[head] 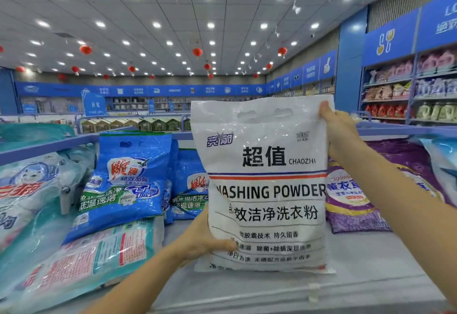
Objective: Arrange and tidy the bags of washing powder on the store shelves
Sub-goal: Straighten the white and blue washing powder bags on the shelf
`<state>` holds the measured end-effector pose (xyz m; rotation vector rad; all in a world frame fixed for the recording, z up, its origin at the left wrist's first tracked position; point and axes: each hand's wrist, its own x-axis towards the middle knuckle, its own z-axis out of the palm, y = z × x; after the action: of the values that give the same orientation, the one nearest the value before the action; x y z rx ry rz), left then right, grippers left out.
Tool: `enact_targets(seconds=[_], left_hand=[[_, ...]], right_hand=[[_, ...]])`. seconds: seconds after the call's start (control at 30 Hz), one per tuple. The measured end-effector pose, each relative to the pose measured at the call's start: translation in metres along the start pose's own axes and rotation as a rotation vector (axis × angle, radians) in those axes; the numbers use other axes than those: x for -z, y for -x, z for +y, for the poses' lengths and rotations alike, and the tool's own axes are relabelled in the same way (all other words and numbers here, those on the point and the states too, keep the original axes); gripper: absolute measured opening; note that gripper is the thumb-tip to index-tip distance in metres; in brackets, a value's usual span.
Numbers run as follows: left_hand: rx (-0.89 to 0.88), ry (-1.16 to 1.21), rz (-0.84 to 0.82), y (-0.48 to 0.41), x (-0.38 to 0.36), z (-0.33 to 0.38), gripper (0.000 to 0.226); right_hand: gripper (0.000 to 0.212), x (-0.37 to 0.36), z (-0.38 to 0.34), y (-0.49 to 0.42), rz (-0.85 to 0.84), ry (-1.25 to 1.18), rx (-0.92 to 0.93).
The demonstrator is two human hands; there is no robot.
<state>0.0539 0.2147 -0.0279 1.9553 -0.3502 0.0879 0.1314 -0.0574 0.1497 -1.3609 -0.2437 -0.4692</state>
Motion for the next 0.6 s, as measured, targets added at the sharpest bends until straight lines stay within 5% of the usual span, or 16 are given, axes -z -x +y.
enact_targets(seconds=[0.27,0.6], left_hand=[[-0.033,0.288,0.139,-0.005,0.029,0.024,0.073],[-0.19,0.404,-0.049,0.008,-0.024,0.069,0.073]], right_hand=[[0.036,-0.019,-0.064,-0.013,0.057,0.077,0.149],[0.031,0.06,-0.097,0.025,0.236,0.111,0.193]])
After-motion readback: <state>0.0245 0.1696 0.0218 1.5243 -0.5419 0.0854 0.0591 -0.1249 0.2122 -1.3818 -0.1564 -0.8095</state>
